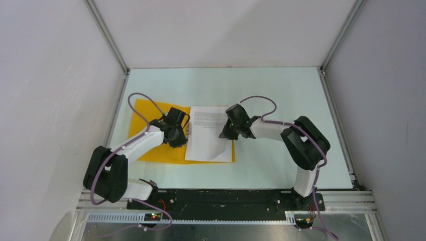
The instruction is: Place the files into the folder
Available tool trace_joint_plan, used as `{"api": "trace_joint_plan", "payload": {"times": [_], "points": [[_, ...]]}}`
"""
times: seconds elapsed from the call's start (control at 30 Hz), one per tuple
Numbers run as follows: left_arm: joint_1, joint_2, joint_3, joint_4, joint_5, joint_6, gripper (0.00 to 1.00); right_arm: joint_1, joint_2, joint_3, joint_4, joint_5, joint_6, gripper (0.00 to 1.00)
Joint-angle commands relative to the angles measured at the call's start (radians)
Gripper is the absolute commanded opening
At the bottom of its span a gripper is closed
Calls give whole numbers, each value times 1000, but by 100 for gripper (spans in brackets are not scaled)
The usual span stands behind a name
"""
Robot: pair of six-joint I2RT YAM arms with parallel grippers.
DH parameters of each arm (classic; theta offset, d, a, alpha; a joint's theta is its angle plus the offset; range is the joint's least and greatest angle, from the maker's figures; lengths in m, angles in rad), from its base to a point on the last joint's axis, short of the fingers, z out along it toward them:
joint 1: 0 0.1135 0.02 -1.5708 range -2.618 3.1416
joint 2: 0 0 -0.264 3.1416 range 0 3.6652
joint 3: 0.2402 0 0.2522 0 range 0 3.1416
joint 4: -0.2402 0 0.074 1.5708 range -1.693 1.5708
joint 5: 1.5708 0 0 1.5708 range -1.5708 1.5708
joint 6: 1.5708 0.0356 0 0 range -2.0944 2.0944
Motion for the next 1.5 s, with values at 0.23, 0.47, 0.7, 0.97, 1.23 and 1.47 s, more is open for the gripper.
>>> {"api": "trace_joint_plan", "payload": {"times": [0.23,0.47,0.7,0.97,1.23,1.47], "points": [[-7,82,53,-9,-82,-22,14,17,-14,33,-11,12,-42,1],[-10,90,50,-9,-84,-29,16,7,-52,32,-51,18,-70,44],[-9,85,59,-10,-77,-25,19,-7,-102,33,-108,36,-88,63],[-8,85,79,-11,-61,-10,23,-47,-127,13,-145,80,-125,72],[28,85,97,-12,-54,16,28,-74,-83,11,-96,33,-125,73],[77,186,210,-10,-70,8,32,-131,-51,12,-24,42,-135,73]]}}
